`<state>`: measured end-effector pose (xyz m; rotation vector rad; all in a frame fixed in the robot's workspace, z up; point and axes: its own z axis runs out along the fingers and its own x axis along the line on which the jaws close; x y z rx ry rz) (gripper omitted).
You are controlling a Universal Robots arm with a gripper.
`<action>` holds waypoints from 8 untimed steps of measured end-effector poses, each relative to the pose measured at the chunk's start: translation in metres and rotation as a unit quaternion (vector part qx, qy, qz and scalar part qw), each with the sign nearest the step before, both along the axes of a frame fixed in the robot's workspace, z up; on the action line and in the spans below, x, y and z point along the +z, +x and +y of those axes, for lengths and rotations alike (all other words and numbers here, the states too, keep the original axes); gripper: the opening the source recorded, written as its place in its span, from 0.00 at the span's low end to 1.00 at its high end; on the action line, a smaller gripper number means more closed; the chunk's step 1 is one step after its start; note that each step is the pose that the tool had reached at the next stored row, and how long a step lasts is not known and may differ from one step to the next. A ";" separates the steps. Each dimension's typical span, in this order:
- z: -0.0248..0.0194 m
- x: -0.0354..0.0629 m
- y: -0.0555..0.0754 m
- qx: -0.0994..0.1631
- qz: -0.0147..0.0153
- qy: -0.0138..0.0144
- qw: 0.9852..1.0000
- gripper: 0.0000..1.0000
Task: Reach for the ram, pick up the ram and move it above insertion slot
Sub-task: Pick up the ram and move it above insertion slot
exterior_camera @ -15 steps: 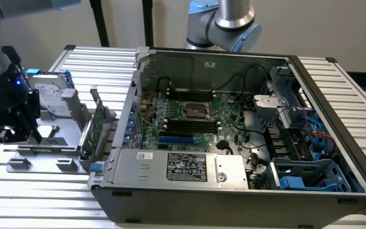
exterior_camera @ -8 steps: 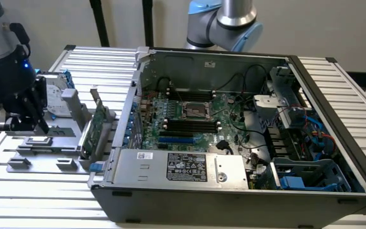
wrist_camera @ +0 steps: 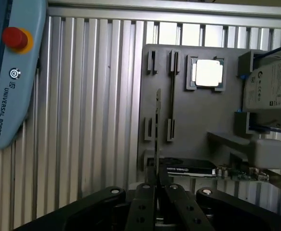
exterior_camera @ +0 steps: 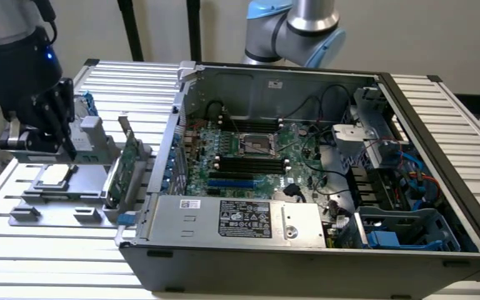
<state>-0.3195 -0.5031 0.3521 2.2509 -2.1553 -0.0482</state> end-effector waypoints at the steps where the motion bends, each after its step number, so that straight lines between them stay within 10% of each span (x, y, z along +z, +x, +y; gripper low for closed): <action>1: 0.0003 0.0046 0.003 0.000 0.000 0.000 1.000 0.14; 8: 0.0072 0.0275 0.020 0.000 0.000 0.000 1.000 0.14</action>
